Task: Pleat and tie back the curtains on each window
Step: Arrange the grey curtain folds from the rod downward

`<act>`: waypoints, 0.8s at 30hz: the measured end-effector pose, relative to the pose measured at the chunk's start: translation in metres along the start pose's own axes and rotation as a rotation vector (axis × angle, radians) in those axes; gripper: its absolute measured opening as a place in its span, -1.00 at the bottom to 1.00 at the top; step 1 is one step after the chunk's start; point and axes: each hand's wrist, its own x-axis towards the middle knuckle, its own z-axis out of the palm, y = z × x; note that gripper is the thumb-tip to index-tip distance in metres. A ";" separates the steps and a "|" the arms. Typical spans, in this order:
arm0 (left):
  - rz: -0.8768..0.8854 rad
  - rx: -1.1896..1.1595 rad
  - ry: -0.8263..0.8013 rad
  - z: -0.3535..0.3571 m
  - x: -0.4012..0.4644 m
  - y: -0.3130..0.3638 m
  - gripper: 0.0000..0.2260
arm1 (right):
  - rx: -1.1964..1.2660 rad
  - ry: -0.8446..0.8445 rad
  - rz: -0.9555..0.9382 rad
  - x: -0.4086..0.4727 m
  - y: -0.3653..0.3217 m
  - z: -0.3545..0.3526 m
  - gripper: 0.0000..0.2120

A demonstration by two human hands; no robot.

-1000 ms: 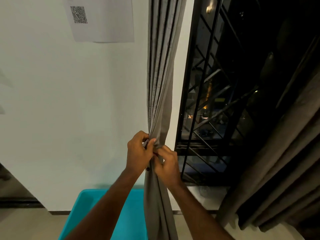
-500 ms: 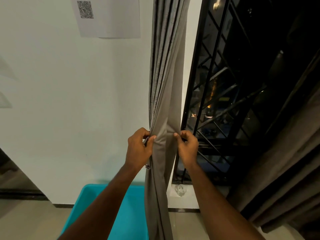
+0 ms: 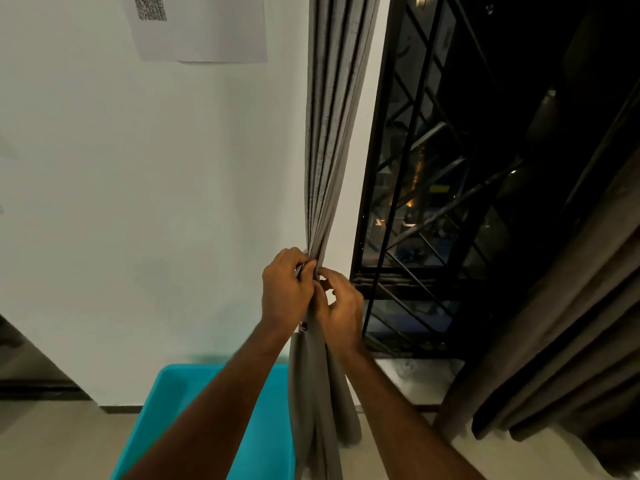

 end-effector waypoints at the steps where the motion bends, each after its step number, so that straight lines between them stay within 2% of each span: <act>1: -0.011 -0.008 -0.002 -0.001 0.002 -0.001 -0.91 | 0.002 0.003 -0.006 0.001 -0.002 0.000 -0.62; 3: -0.008 -0.036 -0.011 -0.003 0.004 -0.002 -0.92 | -0.017 -0.010 -0.030 0.004 -0.006 0.001 -0.63; 8: -0.010 -0.095 -0.007 -0.005 -0.001 0.005 -0.82 | 0.000 -0.051 -0.142 0.008 -0.006 0.000 -0.87; 13: 0.007 -0.082 -0.002 -0.006 0.005 -0.003 -0.84 | 0.039 -0.160 -0.120 0.006 -0.002 0.001 -0.83; 17: 0.017 -0.067 -0.052 -0.009 0.009 -0.005 -0.86 | 0.120 -0.154 -0.154 0.017 -0.001 -0.010 -0.79; 21: 0.002 -0.078 -0.087 -0.012 0.009 -0.006 -0.89 | 0.209 -0.127 -0.039 0.029 -0.002 -0.017 -0.81; 24: 0.007 -0.060 -0.102 -0.014 0.010 -0.006 -0.87 | 0.304 0.045 0.115 0.042 0.003 -0.026 -0.75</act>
